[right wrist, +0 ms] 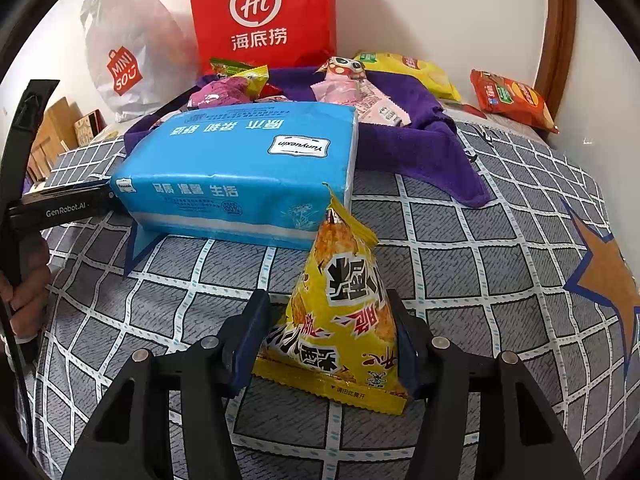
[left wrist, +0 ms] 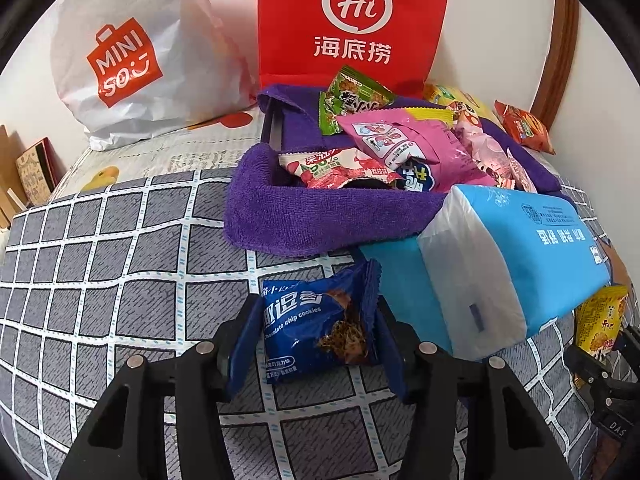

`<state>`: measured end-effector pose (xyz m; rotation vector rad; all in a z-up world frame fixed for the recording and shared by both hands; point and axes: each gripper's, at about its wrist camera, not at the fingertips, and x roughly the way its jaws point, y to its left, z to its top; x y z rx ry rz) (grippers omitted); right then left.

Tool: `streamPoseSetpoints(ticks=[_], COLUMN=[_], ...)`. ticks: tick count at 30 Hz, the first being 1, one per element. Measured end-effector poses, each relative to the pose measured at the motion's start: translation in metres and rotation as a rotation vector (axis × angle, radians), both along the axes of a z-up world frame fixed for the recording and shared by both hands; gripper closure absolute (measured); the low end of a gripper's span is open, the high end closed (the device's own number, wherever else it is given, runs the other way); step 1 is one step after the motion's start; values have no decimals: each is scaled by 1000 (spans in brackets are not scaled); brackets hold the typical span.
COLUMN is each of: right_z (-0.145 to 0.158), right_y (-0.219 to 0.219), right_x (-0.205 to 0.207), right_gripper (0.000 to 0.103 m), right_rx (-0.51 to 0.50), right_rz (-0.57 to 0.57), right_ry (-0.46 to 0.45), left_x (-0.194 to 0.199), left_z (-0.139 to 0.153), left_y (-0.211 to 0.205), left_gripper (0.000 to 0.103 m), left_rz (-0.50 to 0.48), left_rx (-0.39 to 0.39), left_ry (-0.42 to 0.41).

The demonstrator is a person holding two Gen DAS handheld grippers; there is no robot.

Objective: Organize snacks
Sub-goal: 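Lift and carry the blue cookie bag and yellow snack bag over the towel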

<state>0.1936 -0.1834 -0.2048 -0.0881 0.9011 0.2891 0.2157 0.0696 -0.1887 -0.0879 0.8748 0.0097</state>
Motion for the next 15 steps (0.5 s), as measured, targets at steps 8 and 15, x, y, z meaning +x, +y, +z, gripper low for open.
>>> streamPoseSetpoints(ticks=[8,15], right_z=[1,3], right_y=[-2,-8], right_x=[1,2], right_gripper=[48,54], right_rx=[15,35], right_rz=[-7,-35], right_ry=[1,-2], left_x=[-7,-10], left_z=[5,8], left_y=[-1,-1], left_gripper=[55,56], left_rz=[-1,-18], left_rx=[-1,-29], left_ry=[-28,-33])
